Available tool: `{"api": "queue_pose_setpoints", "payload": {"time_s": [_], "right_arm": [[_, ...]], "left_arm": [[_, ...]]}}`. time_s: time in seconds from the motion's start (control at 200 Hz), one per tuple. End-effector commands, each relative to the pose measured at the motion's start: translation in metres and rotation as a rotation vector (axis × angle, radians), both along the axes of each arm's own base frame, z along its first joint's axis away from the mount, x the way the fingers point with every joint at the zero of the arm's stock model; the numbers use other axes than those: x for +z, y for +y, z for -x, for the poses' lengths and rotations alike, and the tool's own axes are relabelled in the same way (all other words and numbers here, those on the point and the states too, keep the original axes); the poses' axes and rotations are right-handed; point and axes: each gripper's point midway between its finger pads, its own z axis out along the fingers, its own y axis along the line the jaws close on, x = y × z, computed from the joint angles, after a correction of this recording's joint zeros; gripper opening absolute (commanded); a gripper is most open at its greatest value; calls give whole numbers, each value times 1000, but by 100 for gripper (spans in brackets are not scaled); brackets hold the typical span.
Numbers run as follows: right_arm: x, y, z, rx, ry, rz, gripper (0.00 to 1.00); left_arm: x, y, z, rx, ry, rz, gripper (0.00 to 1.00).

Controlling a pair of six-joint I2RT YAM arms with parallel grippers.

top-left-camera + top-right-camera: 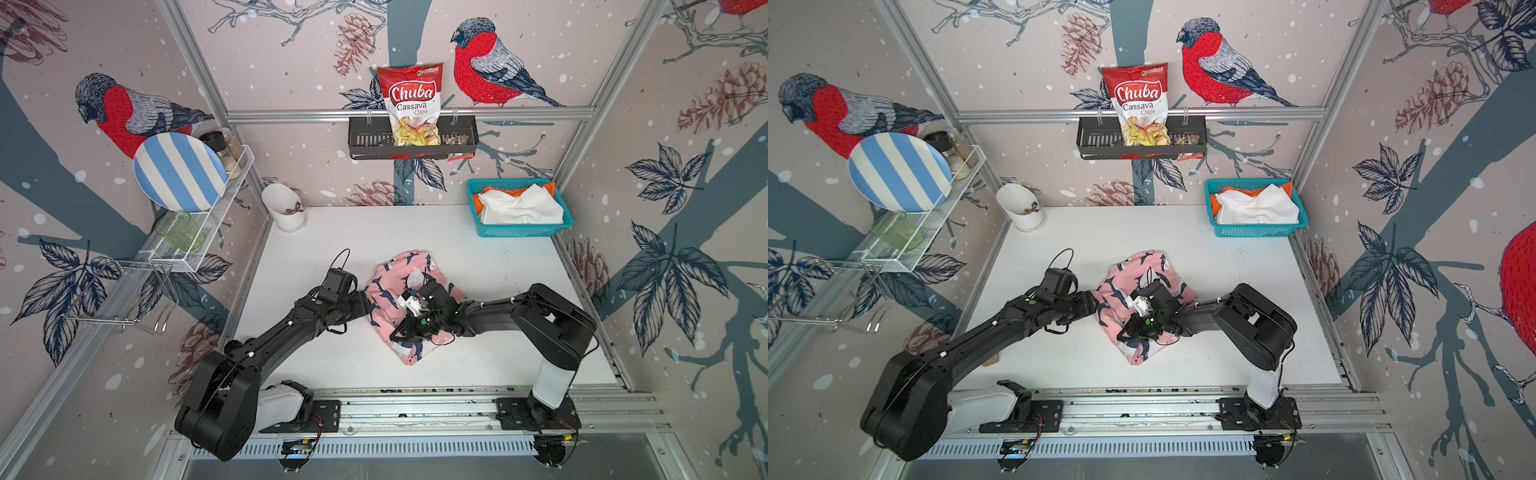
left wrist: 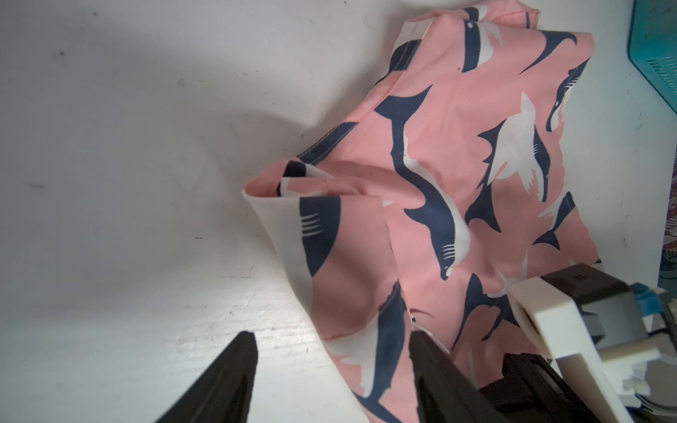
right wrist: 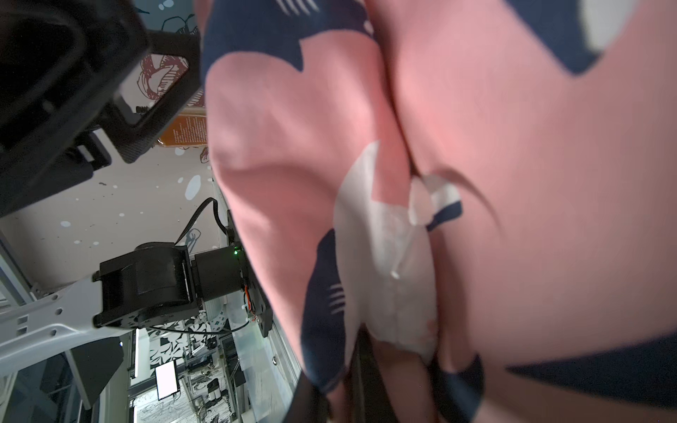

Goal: Roll up the shorts
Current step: Roll the shorts at the center of the board.

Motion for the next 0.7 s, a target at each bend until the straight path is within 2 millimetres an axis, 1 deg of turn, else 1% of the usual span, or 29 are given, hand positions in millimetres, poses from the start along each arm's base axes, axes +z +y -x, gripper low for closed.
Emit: {"api": "queue_pose_setpoints", "payload": {"time_s": [0.0, 0.06, 0.145, 0.18, 0.24, 0.335, 0.405, 0.5, 0.58, 0.615, 0.695], "right_arm": [[-9, -7, 3, -22, 56, 23, 2], [-12, -11, 0, -32, 57, 33, 4], [-15, -16, 1, -29, 52, 40, 9], [-17, -19, 1, -31, 41, 55, 12], [-20, -24, 0, -31, 11, 89, 15], [-29, -42, -11, -51, -96, 240, 27], [-28, -55, -22, -54, -225, 384, 35], [-9, -66, -35, -56, -413, 534, 43], [12, -72, -42, -66, -574, 659, 53], [22, -71, -43, -64, -636, 700, 56], [40, -62, -40, -49, -746, 750, 59]], "left_arm": [[1, -13, -15, -16, -17, 26, 65], [-6, -16, -20, -23, -5, 3, 61], [-19, -15, -26, -16, 15, -28, 53], [-25, -13, -30, -13, 19, -52, 48], [-34, -9, -34, -7, 38, -101, 36], [-39, -14, -38, -25, 45, -94, 29], [-40, -16, -39, -30, 44, -84, 28], [-42, -19, -39, -46, 54, -79, 27], [-45, -22, -38, -62, 64, -82, 26], [-45, -22, -38, -67, 67, -84, 26], [-47, -23, -37, -76, 75, -90, 26]]}}
